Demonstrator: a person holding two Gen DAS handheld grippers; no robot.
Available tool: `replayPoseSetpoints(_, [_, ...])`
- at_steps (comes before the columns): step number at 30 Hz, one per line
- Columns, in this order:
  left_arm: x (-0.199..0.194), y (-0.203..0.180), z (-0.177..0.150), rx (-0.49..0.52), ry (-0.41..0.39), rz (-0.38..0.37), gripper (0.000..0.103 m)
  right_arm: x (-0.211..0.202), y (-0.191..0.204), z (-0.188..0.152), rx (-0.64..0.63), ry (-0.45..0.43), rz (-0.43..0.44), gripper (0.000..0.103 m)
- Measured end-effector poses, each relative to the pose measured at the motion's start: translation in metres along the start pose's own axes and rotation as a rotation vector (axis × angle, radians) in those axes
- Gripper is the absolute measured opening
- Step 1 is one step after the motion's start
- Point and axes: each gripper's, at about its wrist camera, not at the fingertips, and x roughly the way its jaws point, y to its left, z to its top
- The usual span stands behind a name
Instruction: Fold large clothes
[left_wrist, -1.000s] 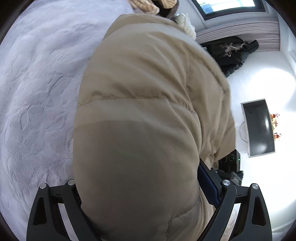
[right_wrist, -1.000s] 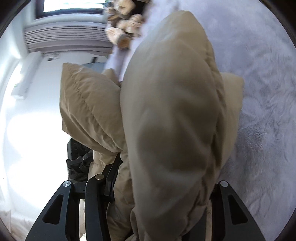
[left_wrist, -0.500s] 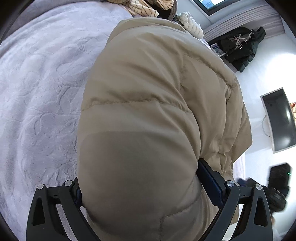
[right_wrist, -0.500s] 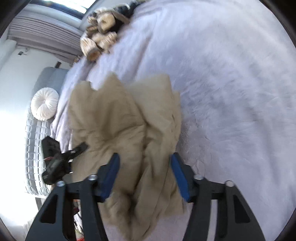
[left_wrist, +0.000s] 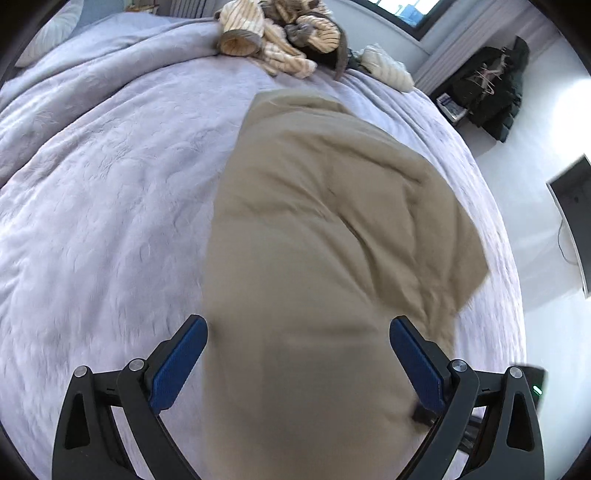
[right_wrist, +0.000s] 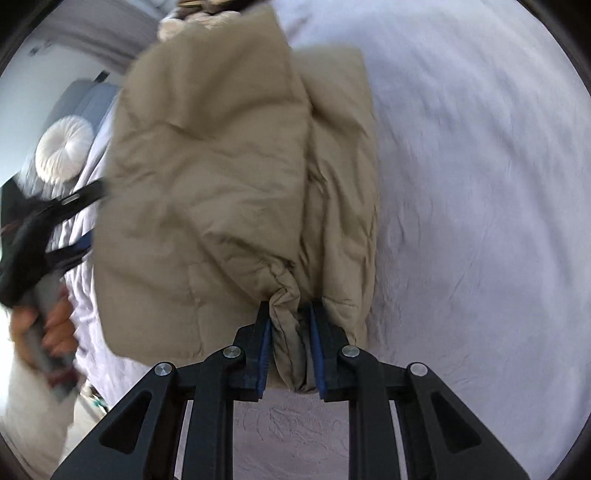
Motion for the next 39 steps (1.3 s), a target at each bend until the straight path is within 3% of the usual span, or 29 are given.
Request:
replayPoseSetpoints(4, [-0.005,-0.001,-0.046,0.013,0.009,0.044,0.1,0.021,-0.01,-0.004,-0.016,0.004,-0.003,0.019])
replayPoseSetpoints(6, [-0.005,-0.003,-0.072,0.066,-0.016,0.124,0.1,0.021,-0.012,-0.004,-0.01,0.012,-0.002,0.019])
replayPoseSetpoints(10, [0.008,0.004,-0.081,0.091,-0.012,0.178,0.1,-0.004,-0.005,0.004,-0.005,0.031,-0.018,0.019])
replayPoseSetpoints(15, [0.009,0.012,-0.079,0.092,0.005,0.168,0.1,-0.08,0.024,0.035,-0.087,-0.186,0.017,0.023])
replayPoseSetpoints(19, [0.01,0.009,-0.082,0.115,0.018,0.204,0.1,-0.085,0.056,0.087,-0.192,-0.274,-0.049,0.023])
replayPoseSetpoints(21, [0.013,0.011,-0.083,0.126,0.03,0.223,0.1,-0.064,0.06,0.112,-0.188,-0.263,-0.096,0.023])
replayPoseSetpoints(25, [0.015,0.012,-0.082,0.148,0.039,0.231,0.1,-0.016,0.028,0.142,-0.055,-0.144,-0.173,0.022])
replayPoseSetpoints(29, [0.016,0.01,-0.082,0.161,0.041,0.236,0.1,0.01,0.004,0.145,0.023,-0.118,-0.115,0.022])
replayPoseSetpoints(33, [0.018,0.008,-0.081,0.174,0.053,0.242,0.1,0.023,0.005,0.138,-0.042,-0.12,-0.153,0.022])
replayPoseSetpoints(39, [0.019,0.015,-0.077,0.162,0.086,0.245,0.1,0.022,0.005,0.14,-0.013,-0.115,-0.152,0.022])
